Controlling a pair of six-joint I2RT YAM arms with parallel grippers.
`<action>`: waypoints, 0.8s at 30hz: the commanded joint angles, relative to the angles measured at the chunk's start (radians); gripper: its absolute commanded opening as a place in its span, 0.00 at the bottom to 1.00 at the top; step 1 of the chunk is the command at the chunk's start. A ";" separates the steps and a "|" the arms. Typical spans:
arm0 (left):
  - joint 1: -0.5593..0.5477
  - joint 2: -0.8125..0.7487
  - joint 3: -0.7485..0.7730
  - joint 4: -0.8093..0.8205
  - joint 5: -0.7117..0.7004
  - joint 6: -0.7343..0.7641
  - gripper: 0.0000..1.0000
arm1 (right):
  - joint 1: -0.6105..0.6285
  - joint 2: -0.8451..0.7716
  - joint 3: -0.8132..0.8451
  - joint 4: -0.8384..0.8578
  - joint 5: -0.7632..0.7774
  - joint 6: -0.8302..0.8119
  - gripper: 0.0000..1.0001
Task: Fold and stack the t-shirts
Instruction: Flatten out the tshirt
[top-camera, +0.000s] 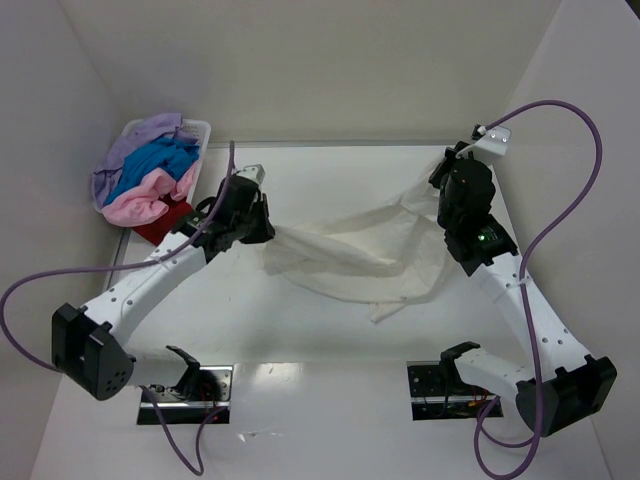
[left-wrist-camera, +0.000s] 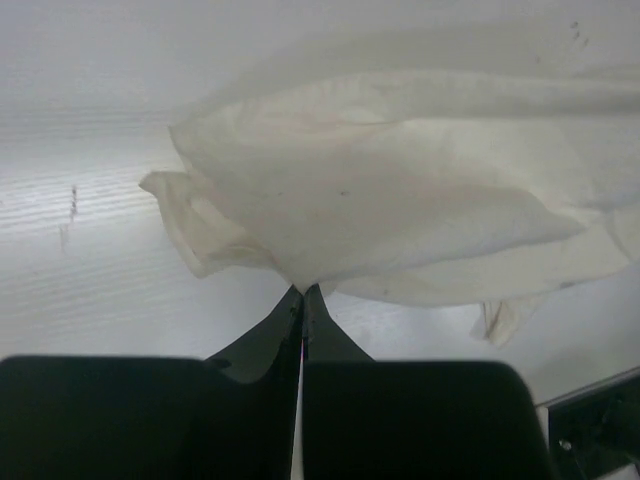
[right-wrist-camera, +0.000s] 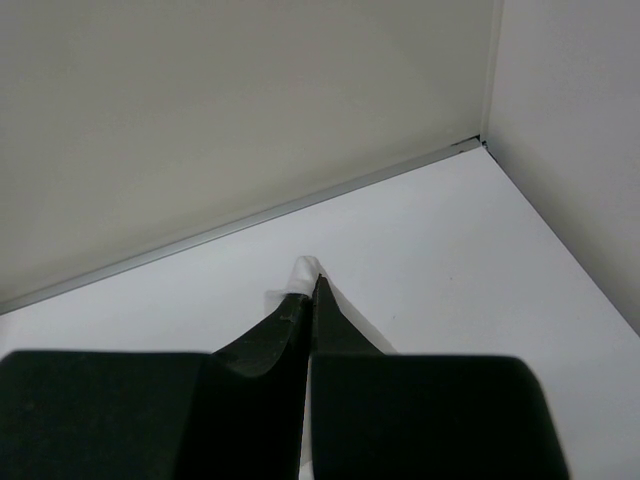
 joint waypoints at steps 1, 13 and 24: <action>0.053 0.084 -0.006 0.012 0.032 0.041 0.00 | -0.005 -0.022 0.015 0.065 0.018 0.018 0.00; 0.127 0.281 0.072 0.119 0.132 0.109 0.02 | -0.014 -0.022 -0.013 0.065 0.039 -0.002 0.00; 0.127 0.292 -0.009 0.171 0.263 0.152 0.71 | -0.014 -0.013 -0.022 0.083 0.048 -0.002 0.00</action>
